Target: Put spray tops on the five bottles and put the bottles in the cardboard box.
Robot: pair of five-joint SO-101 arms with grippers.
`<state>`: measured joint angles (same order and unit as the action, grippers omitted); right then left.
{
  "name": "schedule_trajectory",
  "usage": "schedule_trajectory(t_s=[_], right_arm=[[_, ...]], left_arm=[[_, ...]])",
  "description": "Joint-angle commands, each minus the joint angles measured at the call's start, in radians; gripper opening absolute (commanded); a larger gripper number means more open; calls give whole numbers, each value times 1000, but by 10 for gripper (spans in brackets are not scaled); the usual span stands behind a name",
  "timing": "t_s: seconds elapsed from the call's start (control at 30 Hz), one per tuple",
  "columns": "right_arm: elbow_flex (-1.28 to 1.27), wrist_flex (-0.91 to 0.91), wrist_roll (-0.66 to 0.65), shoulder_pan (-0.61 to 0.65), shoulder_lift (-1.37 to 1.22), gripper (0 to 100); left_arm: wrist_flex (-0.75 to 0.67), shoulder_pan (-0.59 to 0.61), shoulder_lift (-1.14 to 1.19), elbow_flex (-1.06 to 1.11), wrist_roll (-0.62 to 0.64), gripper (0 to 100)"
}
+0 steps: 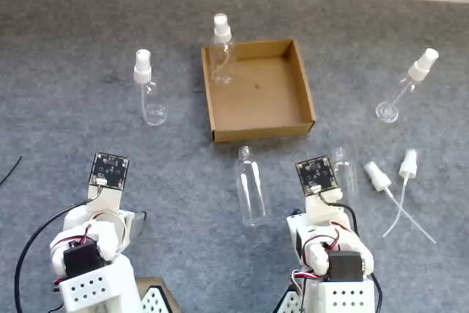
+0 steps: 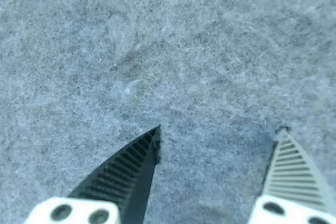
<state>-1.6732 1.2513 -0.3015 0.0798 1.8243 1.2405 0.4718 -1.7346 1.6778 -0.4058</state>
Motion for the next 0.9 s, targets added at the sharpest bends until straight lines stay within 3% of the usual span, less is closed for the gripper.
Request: schedule_trajectory(t_s=[0.0, 0.17, 0.37, 0.57, 0.77, 0.87], right_arm=[[-113, -77, -8, 4, 10, 30], [-79, -298, -8, -22, 10, 29], [257, -357, -3, -97, -41, 31], [642, -401, -2, -160, -486, 44], [914, -688, -6, -278, -993, 284], [937, -888, -3, -335, -1188, 329]], left_arm=[[-21, -21, -8, 21, -5, 303], [-55, -15, -8, 21, -5, 303], [-55, -15, 1, 21, -6, 303], [-55, -15, 1, 21, -6, 303], [-55, -15, 1, 21, -6, 303], [-55, -15, 1, 21, -6, 303]])
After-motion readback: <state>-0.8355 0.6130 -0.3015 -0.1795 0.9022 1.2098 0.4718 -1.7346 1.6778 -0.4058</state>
